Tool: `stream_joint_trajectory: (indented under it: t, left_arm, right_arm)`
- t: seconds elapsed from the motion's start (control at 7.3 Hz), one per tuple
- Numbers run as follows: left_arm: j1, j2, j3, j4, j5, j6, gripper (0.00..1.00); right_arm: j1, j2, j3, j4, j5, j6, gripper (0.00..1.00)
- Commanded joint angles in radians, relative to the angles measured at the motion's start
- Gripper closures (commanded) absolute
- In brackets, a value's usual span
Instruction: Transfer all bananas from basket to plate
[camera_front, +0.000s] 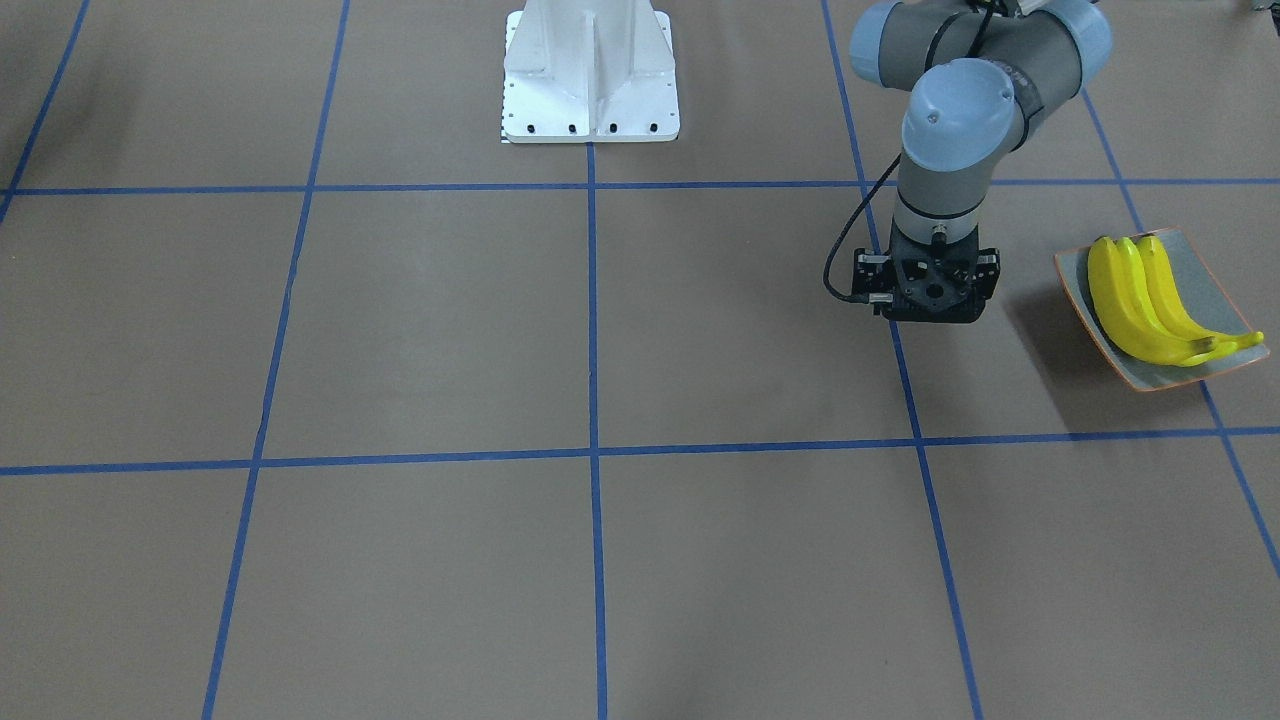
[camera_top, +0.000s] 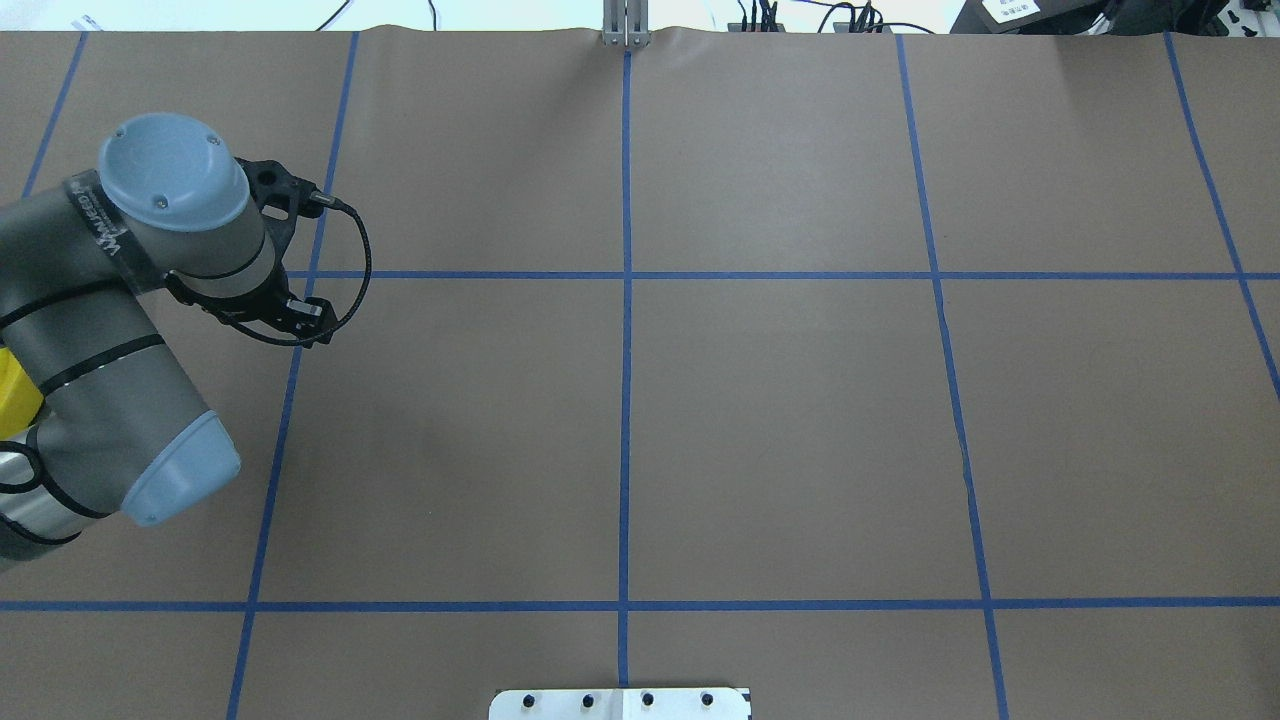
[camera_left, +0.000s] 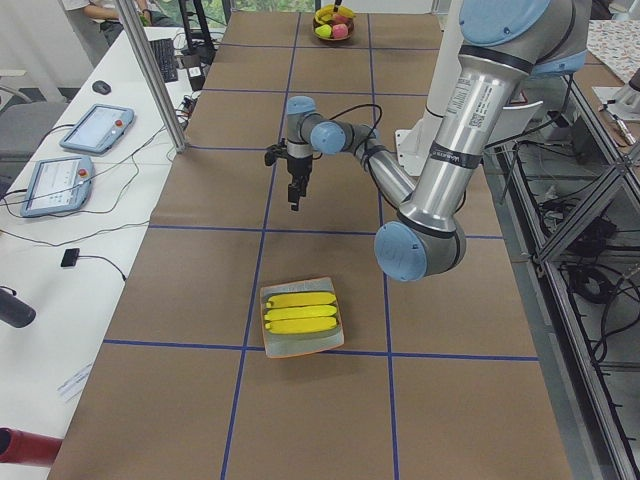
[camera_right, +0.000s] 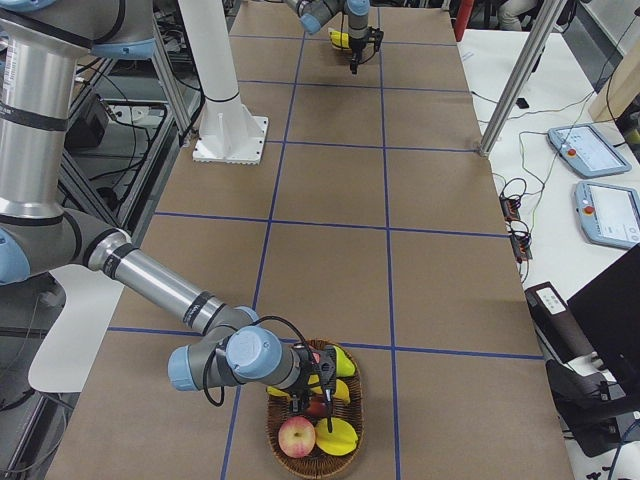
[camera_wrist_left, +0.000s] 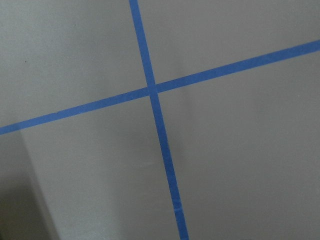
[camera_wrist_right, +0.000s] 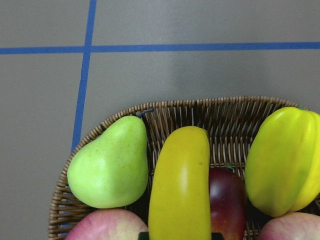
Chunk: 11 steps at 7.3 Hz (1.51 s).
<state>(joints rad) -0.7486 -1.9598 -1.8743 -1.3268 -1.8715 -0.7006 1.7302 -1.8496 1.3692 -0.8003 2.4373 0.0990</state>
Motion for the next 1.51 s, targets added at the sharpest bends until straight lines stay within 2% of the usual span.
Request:
stream_joint_trajectory:
  t: [0.0, 0.14, 0.27, 0.55, 0.68, 0.96, 1.1, 1.37]
  left_arm:
    - [0.000, -0.002, 0.001, -0.002, 0.000, 0.000, 0.11]
    - [0.003, -0.004, -0.005, -0.003, 0.000, -0.016, 0.11]
    - [0.003, -0.008, 0.006, -0.068, -0.046, -0.063, 0.11]
    - [0.003, -0.008, 0.061, -0.265, -0.077, -0.172, 0.11]
    - [0.003, -0.010, 0.070, -0.312, -0.078, -0.178, 0.11]
    - [0.005, -0.066, 0.078, -0.319, -0.090, -0.184, 0.11]
    - [0.005, -0.106, 0.084, -0.319, -0.094, -0.185, 0.11]
    - [0.008, -0.137, 0.084, -0.369, -0.165, -0.185, 0.04]
  right_arm:
    - [0.043, 0.063, 0.019, -0.107, 0.087, -0.005, 1.00]
    - [0.043, 0.090, 0.056, -0.185, 0.116, 0.014, 1.00]
    - [0.039, 0.127, 0.091, -0.229, 0.140, 0.093, 1.00]
    - [-0.044, 0.206, 0.108, -0.217, 0.215, 0.337, 1.00]
    - [-0.101, 0.261, 0.108, -0.191, 0.215, 0.423, 1.00]
    - [-0.213, 0.340, 0.145, -0.096, 0.201, 0.700, 1.00]
    - [-0.268, 0.374, 0.175, -0.064, 0.169, 0.838, 1.00]
    - [-0.409, 0.430, 0.228, -0.050, 0.097, 1.006, 1.00]
